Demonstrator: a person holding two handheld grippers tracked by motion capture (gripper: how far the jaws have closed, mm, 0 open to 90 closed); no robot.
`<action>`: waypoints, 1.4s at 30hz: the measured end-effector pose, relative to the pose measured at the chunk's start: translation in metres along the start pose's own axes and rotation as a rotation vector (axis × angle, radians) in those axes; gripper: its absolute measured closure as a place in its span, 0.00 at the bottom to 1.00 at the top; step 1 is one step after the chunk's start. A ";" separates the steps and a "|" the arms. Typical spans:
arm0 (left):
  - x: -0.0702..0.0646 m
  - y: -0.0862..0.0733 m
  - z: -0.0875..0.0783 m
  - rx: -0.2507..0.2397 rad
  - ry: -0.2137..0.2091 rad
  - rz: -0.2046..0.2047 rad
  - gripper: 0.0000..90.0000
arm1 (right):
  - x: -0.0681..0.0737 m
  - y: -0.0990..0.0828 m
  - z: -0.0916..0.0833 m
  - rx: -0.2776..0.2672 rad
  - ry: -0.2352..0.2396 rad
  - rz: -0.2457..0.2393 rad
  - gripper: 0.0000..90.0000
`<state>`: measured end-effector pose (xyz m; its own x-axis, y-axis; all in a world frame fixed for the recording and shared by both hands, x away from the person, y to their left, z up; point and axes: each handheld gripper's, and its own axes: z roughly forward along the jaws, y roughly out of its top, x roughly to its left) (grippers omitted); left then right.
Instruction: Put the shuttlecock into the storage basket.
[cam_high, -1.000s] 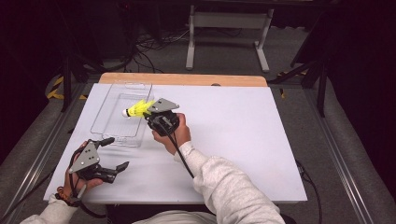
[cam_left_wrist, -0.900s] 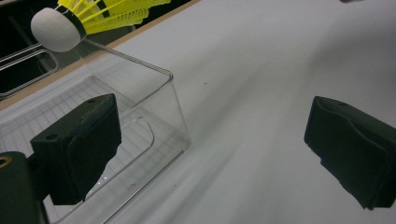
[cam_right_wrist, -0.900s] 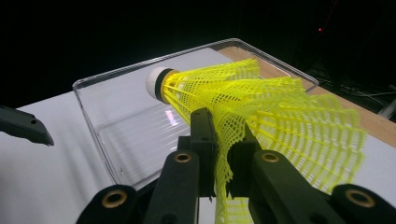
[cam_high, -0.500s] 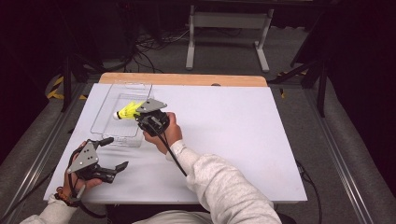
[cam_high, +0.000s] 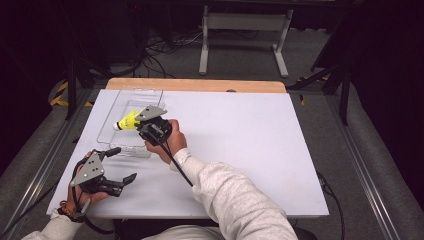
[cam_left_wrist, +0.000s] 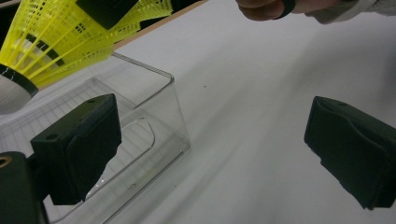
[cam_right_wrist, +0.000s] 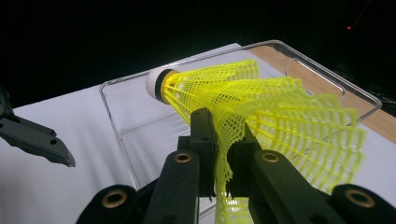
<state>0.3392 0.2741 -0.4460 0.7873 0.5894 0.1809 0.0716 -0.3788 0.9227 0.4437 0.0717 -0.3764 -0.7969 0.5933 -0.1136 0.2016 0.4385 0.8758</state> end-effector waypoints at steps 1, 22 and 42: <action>0.000 0.000 0.000 -0.001 0.000 0.000 0.05 | 0.000 0.000 0.000 0.000 0.000 0.000 0.94; 0.000 0.000 -0.002 -0.009 -0.008 -0.004 0.05 | 0.010 -0.001 0.031 0.076 0.025 -0.045 0.94; -0.001 -0.001 0.001 0.000 -0.017 0.001 0.05 | 0.009 -0.002 0.047 0.158 0.081 -0.079 0.94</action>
<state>0.3386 0.2733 -0.4469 0.7975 0.5770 0.1763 0.0706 -0.3793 0.9226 0.4628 0.1081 -0.4016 -0.8557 0.4994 -0.1353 0.2187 0.5861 0.7802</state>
